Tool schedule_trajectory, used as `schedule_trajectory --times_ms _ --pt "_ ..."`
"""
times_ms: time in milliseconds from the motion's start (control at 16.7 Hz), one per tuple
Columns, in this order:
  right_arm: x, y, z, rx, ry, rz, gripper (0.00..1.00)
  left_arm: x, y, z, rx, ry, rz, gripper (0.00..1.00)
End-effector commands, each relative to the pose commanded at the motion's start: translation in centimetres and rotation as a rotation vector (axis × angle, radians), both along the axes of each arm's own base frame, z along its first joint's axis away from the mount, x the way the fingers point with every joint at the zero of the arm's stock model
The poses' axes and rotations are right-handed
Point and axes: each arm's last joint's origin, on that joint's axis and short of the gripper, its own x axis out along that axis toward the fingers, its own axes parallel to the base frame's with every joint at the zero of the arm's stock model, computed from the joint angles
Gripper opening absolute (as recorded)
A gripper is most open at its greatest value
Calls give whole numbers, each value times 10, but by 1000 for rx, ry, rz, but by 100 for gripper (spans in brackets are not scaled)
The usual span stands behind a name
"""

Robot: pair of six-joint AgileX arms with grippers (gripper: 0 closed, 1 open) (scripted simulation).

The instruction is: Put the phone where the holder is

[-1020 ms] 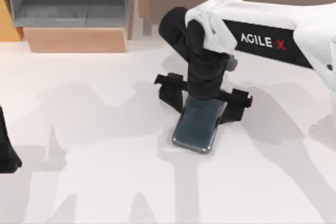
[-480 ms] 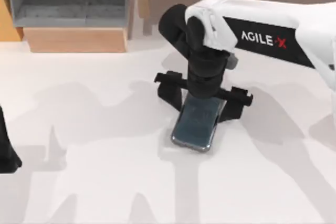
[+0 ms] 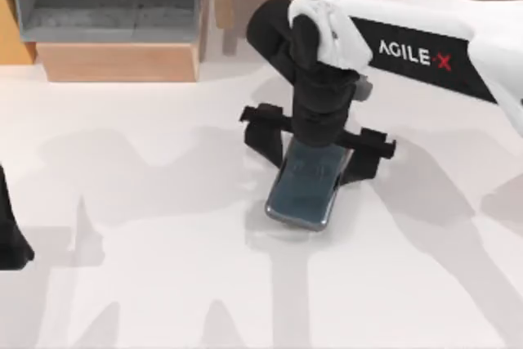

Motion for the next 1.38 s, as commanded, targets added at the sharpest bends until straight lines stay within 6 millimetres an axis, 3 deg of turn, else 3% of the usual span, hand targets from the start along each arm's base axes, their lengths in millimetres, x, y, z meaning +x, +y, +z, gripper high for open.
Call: schedule_trajectory --times_ms 120,240,480,660,840,1140,1380 --pt "5 -6 11 18 -32 0 0 0 0 0 0 0 0 100" --pt "13 -25 34 49 -94 0 0 0 0 0 0 0 0 100" --pt "16 -90 97 130 -274 9 0 0 0 0 0 0 0 100" --pt "-8 -149 157 179 -480 20 0 0 0 0 0 0 0 100" --pt "-43 -194 197 184 -660 31 0 0 0 0 0 0 0 100" --pt "-87 -245 204 108 -803 36 0 0 0 0 0 0 0 100" --pt "-127 -272 212 7 -963 50 0 0 0 0 0 0 0 100"
